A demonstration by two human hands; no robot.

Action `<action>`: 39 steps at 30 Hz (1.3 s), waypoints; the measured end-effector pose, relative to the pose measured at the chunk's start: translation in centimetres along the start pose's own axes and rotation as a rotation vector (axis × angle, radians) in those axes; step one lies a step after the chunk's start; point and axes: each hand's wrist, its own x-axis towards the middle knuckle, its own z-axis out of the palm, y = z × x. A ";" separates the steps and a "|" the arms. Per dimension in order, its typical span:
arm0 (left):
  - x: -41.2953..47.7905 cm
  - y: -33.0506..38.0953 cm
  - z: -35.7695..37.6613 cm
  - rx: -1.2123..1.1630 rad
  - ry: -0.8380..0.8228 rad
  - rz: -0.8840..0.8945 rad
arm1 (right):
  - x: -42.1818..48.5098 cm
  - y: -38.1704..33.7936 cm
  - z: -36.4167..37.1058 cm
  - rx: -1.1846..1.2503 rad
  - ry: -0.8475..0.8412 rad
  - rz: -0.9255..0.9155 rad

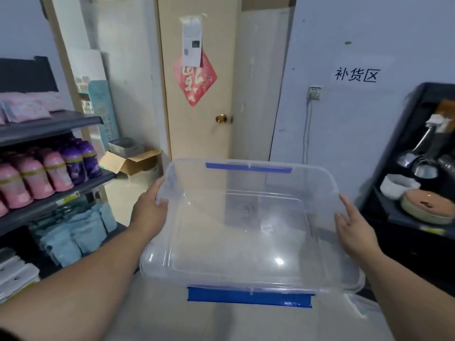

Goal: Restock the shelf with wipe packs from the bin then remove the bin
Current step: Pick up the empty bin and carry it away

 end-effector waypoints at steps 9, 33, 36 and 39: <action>15.3 1.0 7.4 -0.053 -0.204 0.144 | 7.3 -1.3 3.9 0.018 0.125 0.159; 40.1 14.8 43.8 0.007 -0.360 0.200 | 46.6 11.8 5.5 -0.010 0.139 0.262; 44.0 15.2 48.5 -0.015 -0.397 0.212 | 50.7 12.8 7.0 -0.009 0.152 0.284; 48.1 15.4 53.5 -0.041 -0.417 0.234 | 55.3 13.9 9.2 -0.016 0.173 0.314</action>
